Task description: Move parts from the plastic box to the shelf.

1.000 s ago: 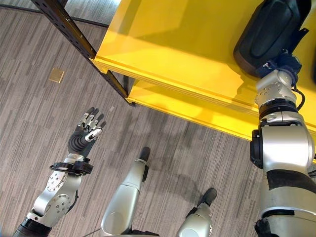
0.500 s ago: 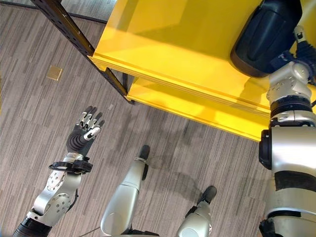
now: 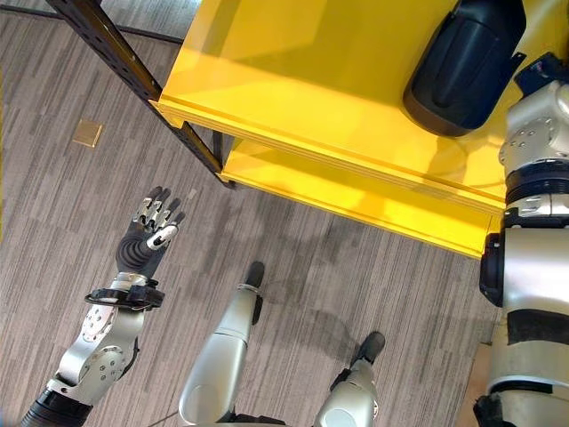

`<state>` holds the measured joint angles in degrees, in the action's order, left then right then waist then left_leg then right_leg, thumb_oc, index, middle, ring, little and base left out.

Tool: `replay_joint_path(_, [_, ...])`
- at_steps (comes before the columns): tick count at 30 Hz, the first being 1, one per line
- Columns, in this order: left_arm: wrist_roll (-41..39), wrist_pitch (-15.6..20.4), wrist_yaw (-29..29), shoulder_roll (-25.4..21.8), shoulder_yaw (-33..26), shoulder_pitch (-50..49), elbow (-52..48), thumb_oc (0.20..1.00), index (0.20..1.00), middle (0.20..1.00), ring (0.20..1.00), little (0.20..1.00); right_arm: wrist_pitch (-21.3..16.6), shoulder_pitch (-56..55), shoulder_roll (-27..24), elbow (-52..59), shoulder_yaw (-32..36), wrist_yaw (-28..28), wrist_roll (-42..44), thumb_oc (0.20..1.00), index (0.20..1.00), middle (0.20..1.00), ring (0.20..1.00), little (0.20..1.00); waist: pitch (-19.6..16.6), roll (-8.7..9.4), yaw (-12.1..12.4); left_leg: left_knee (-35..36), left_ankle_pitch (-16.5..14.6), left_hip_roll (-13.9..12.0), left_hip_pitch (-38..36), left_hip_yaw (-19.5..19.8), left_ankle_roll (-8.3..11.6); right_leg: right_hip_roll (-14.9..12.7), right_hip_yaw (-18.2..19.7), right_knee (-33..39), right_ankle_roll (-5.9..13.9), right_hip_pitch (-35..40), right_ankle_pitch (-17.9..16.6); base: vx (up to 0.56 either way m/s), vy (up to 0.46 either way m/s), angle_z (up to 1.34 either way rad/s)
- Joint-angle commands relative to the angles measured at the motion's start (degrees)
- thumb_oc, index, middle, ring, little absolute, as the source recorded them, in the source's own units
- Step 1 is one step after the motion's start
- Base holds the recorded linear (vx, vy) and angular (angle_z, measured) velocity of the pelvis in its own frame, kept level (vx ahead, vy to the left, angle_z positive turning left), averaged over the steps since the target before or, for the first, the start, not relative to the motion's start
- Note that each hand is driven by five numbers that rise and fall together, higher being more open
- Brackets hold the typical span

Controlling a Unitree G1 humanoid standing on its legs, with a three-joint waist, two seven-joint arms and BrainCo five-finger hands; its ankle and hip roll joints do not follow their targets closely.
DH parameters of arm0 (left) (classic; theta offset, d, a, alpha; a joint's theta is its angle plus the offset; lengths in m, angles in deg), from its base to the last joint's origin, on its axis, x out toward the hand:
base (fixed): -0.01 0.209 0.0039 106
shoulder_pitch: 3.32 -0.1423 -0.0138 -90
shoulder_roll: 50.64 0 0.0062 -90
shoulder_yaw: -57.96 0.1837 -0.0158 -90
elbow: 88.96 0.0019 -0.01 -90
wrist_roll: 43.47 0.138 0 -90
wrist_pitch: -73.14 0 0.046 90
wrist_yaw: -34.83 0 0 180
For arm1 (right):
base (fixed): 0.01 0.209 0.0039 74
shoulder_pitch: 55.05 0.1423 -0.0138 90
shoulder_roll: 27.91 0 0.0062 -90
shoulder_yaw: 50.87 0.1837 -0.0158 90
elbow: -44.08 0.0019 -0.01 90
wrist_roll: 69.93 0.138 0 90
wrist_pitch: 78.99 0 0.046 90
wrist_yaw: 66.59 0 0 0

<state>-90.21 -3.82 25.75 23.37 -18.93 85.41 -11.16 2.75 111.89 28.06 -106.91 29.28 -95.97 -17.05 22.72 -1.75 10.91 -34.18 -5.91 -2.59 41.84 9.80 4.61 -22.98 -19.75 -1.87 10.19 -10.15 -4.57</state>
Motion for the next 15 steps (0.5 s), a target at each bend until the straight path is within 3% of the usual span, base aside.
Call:
replay_joint_path(1, [-0.9,3.3,0.9,-0.4,-1.4,0.7,-1.4,1.000,1.000,1.000,1.000,1.000,-4.9,4.1,-5.5,8.7,-3.7,-0.1,-3.0,1.000,1.000,1.000,1.000,1.000,-0.3,-0.21,0.4,9.4,1.3,-1.2,-6.4,-5.6,0.25,0.6,0.0,-10.1,-0.15,4.6,11.6,0.00,-0.005,-0.11])
replay_joint_path(9, [0.0,2.3,0.4,0.0,-3.4,0.3,-1.5,1.000,1.000,1.000,1.000,1.000,-6.9,-12.4,0.2,34.1,3.2,-0.1,-8.7,1.000,1.000,1.000,1.000,1.000,-1.5,0.91,-1.7,9.9,3.0,-2.0,-7.7,-6.6,-0.13,1.0,0.5,-8.9,-0.43,5.2,10.2,-0.04,0.003,-0.13])
replay_joint_path(15, [1.8,1.1,2.0,1.0,-5.8,-1.5,-1.3,1.000,1.000,1.000,1.000,1.000,-3.9,-35.3,3.9,53.5,12.3,2.8,-25.5,1.000,1.000,1.000,1.000,1.000,-2.8,0.99,-3.2,10.4,3.5,-2.8,-9.6,-6.6,0.10,1.5,0.5,-7.8,-0.28,7.1,10.7,-0.01,-0.032,-0.07])
